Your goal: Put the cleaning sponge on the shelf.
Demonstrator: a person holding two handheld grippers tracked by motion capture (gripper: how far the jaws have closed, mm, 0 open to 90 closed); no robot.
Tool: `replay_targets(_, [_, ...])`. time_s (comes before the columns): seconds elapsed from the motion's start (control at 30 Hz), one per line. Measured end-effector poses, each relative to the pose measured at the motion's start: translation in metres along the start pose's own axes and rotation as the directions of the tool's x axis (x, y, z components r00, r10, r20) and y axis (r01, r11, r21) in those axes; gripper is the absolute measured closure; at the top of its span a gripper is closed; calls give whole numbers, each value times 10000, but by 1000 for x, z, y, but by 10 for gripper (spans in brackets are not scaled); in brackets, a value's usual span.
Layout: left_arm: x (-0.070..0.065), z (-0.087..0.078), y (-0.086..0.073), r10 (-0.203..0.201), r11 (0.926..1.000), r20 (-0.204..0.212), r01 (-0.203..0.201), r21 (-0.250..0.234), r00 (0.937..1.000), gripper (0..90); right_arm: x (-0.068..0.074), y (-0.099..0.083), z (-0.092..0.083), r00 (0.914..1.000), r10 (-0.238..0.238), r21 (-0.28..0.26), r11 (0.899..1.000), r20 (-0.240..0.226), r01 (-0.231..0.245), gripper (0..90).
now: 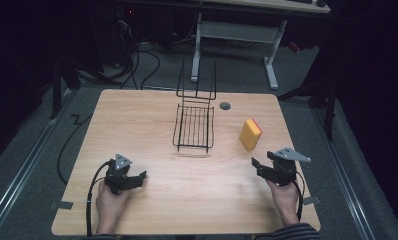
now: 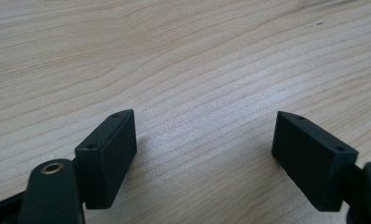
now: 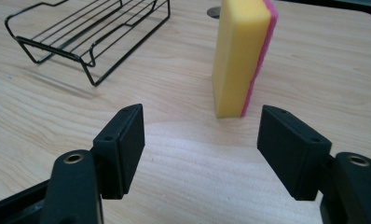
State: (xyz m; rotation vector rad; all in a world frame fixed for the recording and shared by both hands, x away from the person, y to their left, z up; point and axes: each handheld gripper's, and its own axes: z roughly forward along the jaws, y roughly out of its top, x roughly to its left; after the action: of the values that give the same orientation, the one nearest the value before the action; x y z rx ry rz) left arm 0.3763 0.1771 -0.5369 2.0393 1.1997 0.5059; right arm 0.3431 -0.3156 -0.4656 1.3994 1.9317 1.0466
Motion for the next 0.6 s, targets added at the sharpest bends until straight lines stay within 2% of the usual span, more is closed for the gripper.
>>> replay_targets(0.2, [0, 0, 0, 9, 10000, 0, -9, 6, 10000, 225, -1, 9, 2, 9998, -186, -187, 9996, 73, 187, 320])
replay_targets(0.6, [0, 0, 0, 9, 10000, 0, -9, 6, 10000, 225, -8, 28, 14, 9998, 100, -449, 9989, 161, -93, 330])
